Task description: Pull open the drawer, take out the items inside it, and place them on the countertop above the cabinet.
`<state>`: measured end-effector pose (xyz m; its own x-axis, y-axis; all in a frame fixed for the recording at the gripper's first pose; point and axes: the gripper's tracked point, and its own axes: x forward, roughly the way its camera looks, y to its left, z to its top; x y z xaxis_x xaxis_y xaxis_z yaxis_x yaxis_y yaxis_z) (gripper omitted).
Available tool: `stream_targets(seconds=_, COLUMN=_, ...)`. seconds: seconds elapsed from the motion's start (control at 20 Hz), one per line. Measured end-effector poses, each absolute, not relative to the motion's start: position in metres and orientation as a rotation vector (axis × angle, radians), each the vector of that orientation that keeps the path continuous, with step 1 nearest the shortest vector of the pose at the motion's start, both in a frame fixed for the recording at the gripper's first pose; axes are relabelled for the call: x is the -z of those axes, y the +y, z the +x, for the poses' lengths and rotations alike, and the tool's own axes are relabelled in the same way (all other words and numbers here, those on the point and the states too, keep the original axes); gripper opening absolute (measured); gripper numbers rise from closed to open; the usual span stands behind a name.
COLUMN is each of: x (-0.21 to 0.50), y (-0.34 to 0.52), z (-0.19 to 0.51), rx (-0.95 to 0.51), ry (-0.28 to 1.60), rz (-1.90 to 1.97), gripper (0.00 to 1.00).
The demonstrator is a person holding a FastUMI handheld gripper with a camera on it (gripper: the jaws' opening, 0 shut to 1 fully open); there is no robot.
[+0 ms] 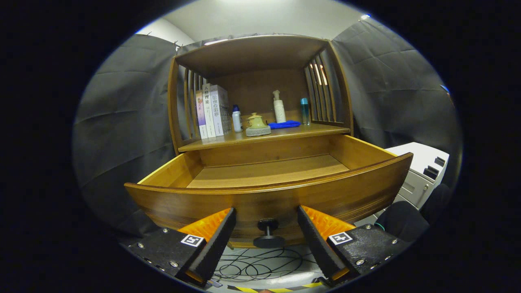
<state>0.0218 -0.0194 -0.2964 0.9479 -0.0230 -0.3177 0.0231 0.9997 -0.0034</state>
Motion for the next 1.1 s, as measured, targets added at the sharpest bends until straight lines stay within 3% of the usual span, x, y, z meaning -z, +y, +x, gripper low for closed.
stream_targets(seconds=0.6, x=0.297, y=-0.018, z=0.065, rx=0.004, ry=0.360, rz=0.019, gripper=0.95)
stream_targets(seconds=1.1, x=0.296, y=-0.019, z=0.144, rx=0.020, ry=0.299, rz=-0.016, gripper=0.94)
